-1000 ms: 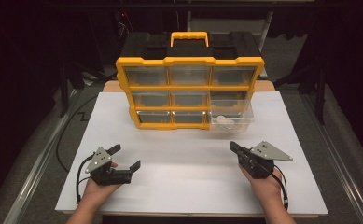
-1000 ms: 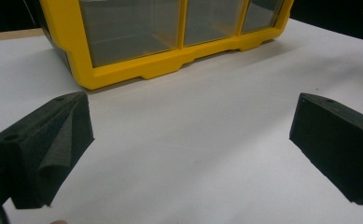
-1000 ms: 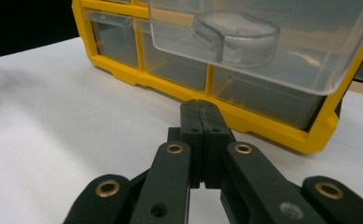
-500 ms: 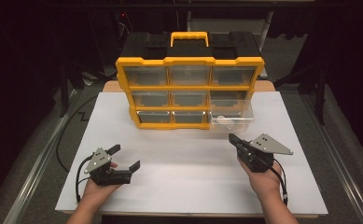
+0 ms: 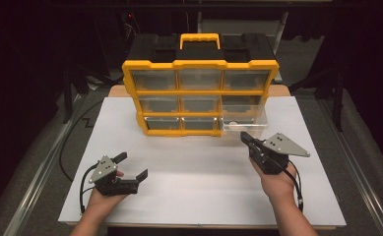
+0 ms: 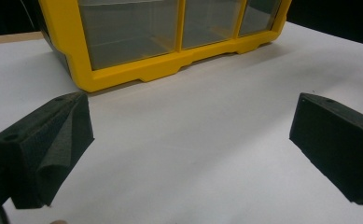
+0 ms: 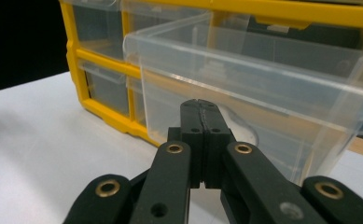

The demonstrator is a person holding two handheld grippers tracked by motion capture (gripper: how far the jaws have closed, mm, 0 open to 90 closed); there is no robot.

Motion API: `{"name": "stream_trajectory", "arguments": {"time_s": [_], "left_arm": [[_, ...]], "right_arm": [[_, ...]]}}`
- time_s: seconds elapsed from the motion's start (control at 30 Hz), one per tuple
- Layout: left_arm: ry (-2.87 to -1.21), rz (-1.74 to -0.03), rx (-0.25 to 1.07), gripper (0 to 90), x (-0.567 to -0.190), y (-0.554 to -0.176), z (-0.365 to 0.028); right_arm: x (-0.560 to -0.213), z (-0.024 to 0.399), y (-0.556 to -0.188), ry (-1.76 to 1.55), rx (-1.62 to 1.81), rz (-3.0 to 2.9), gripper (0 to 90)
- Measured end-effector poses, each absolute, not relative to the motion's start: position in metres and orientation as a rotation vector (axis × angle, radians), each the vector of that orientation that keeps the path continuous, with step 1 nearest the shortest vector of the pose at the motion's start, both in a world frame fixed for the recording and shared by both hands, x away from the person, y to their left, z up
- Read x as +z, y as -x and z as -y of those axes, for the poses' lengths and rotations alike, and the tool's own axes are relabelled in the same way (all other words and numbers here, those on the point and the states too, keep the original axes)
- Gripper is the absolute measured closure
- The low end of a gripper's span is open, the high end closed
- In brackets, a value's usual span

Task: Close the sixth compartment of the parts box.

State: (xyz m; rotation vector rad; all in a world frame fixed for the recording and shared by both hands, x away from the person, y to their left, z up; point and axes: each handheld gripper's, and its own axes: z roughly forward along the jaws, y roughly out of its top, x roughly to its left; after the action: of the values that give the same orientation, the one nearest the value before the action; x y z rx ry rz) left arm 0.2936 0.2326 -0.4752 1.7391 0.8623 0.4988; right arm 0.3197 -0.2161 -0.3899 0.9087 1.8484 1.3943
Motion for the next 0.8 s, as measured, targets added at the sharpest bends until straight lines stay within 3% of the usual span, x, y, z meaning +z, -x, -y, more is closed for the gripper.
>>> {"name": "stream_trajectory", "arguments": {"time_s": [0.8], "left_arm": [[-1.728,-0.856,0.498,0.6,-0.475,-0.293,-0.233]], "right_arm": [[-0.378,0.215,-0.333,-0.921,1.379,-1.81,90.0]]}}
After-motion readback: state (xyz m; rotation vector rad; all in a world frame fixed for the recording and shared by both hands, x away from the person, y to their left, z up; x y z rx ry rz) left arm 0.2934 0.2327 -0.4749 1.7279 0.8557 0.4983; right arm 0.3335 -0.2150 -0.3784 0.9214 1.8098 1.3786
